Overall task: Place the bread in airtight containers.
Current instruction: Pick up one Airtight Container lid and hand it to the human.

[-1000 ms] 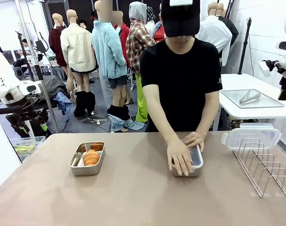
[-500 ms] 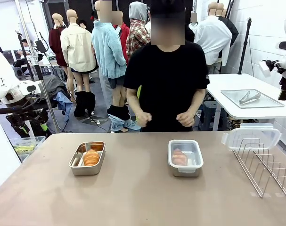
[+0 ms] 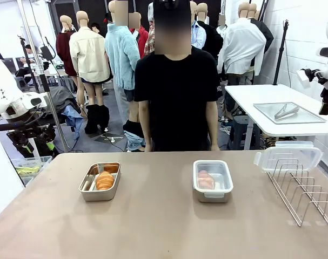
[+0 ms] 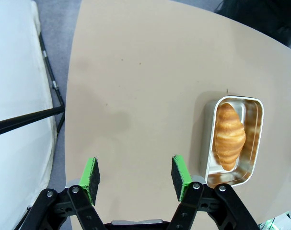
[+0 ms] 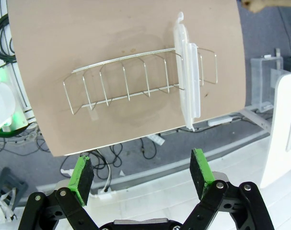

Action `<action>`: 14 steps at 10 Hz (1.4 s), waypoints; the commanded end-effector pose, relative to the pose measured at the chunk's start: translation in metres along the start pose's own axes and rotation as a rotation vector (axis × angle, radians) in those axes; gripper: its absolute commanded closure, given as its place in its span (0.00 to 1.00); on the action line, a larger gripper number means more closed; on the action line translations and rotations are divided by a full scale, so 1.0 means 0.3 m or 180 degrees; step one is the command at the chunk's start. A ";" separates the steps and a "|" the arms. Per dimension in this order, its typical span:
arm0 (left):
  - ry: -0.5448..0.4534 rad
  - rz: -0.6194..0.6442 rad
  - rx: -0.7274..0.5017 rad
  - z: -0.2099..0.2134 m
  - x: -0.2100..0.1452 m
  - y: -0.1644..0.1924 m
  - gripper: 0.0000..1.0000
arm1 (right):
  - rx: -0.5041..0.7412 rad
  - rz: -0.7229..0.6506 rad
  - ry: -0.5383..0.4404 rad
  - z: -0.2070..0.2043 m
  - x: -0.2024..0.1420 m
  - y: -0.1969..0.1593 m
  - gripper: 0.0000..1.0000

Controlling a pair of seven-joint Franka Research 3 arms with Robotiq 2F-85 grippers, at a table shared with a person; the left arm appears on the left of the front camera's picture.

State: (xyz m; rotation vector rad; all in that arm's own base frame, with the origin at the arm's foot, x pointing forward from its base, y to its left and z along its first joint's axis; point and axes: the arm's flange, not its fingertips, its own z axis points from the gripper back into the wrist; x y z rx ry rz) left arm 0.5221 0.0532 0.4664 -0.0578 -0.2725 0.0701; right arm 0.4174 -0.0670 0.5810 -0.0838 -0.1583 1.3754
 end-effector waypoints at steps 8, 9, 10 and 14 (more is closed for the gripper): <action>-0.0006 -0.0031 0.0037 0.006 0.000 0.003 0.22 | 0.0030 -0.0055 0.0033 0.006 0.000 0.003 0.00; -0.0006 -0.0031 0.0037 0.006 0.000 0.003 0.22 | 0.0000 0.0000 0.0000 0.000 0.000 0.000 0.00; -0.0006 -0.0031 0.0037 0.006 0.000 0.003 0.22 | 0.0000 0.0000 0.0000 0.000 0.000 0.000 0.00; -0.0006 -0.0031 0.0037 0.006 0.000 0.003 0.22 | -0.0161 0.0106 -0.0007 -0.129 0.058 -0.048 0.00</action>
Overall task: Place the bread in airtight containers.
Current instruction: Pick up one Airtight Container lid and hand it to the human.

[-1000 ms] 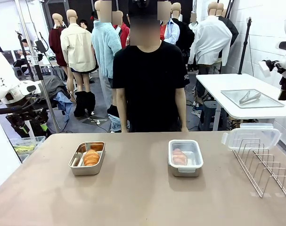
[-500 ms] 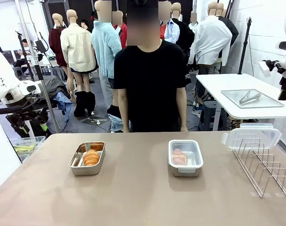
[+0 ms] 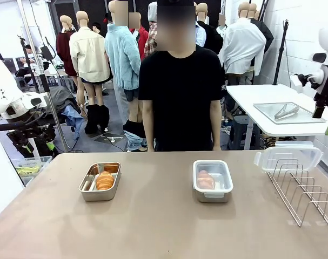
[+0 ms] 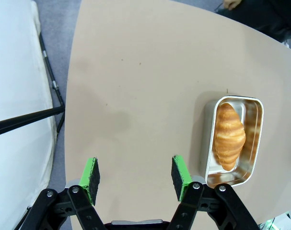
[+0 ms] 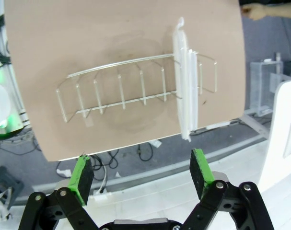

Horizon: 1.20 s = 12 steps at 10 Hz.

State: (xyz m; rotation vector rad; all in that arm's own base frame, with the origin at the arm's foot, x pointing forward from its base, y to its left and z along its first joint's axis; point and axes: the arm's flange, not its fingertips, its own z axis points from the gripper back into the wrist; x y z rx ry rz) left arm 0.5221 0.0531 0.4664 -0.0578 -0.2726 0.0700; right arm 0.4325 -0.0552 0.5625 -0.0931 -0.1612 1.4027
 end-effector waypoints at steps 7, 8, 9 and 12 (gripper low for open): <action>-0.0006 -0.0031 0.0037 0.006 0.000 0.004 0.22 | -0.0092 0.0049 0.0130 -0.333 0.070 -0.213 0.00; -0.0006 -0.0031 0.0037 0.006 0.000 0.004 0.22 | -0.0042 0.0101 0.0094 -0.364 0.075 -0.231 0.00; -0.0006 -0.0031 0.0037 0.006 0.000 0.004 0.22 | 0.0022 0.0129 0.0074 -0.384 0.087 -0.246 0.00; -0.0006 -0.0031 0.0037 0.006 0.000 0.004 0.22 | 0.0084 0.0099 0.0064 -0.442 0.103 -0.287 0.00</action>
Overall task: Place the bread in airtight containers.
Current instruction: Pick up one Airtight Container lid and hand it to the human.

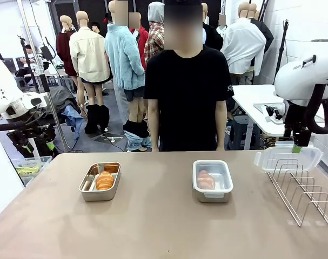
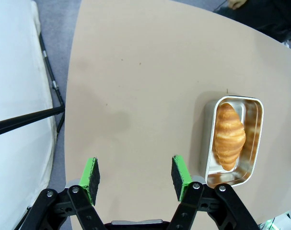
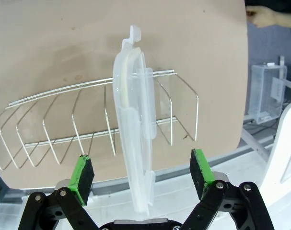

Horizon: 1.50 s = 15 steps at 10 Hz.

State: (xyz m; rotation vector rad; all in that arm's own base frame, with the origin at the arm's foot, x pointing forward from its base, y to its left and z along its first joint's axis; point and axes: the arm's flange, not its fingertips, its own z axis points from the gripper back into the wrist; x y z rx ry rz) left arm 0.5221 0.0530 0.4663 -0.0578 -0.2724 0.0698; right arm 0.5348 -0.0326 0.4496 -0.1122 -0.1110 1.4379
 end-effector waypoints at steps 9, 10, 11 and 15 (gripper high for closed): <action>-0.0006 -0.0030 0.0037 0.006 0.000 0.004 0.22 | 0.0210 -0.0100 -0.0007 -0.102 -0.005 -0.091 0.62; -0.0006 -0.0030 0.0037 0.006 0.000 0.004 0.22 | 0.0219 -0.0110 0.0005 -0.104 -0.007 -0.096 0.82; -0.0006 -0.0030 0.0037 0.006 0.000 0.004 0.22 | 0.0215 -0.0114 -0.0006 -0.104 -0.008 -0.098 1.00; -0.0006 -0.0030 0.0037 0.006 0.000 0.004 0.22 | 0.0223 -0.0124 -0.0023 -0.108 -0.009 -0.104 1.00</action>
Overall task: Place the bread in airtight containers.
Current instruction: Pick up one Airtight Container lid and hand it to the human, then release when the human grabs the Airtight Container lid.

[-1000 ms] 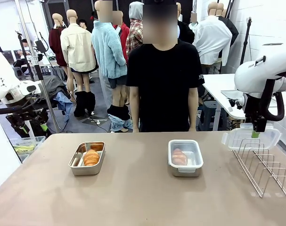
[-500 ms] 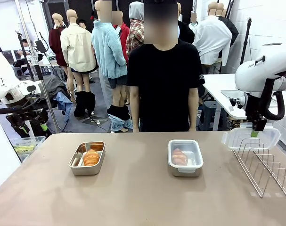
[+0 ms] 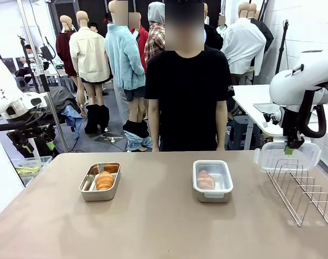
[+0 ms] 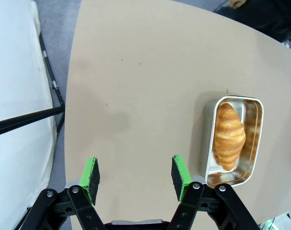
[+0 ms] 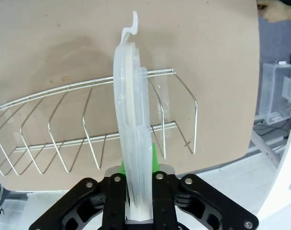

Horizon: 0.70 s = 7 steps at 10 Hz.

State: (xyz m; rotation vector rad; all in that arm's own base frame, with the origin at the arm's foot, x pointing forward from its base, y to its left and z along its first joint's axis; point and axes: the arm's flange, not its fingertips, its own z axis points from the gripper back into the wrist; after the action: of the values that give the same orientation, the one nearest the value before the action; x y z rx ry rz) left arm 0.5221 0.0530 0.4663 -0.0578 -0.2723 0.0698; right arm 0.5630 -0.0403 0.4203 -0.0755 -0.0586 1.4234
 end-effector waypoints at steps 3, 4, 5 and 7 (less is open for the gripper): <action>-0.0006 -0.0030 0.0037 0.006 0.000 0.004 0.22 | 0.0059 -0.0078 -0.0049 0.003 0.007 -0.028 1.00; -0.0006 -0.0030 0.0037 0.006 0.000 0.004 0.22 | 0.0071 -0.0071 -0.0035 0.003 0.007 -0.031 1.00; -0.0006 -0.0030 0.0037 0.006 0.000 0.004 0.22 | 0.0136 -0.0082 0.0011 0.006 0.006 -0.029 1.00; -0.0006 -0.0030 0.0037 0.006 0.000 0.004 0.22 | 0.0060 -0.0005 0.0006 0.000 0.000 -0.003 1.00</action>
State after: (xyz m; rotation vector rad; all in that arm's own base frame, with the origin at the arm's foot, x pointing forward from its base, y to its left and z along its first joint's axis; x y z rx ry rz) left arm 0.5221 0.0530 0.4663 -0.0578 -0.2723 0.0698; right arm 0.5641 -0.0403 0.4206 -0.0614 -0.0429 1.4235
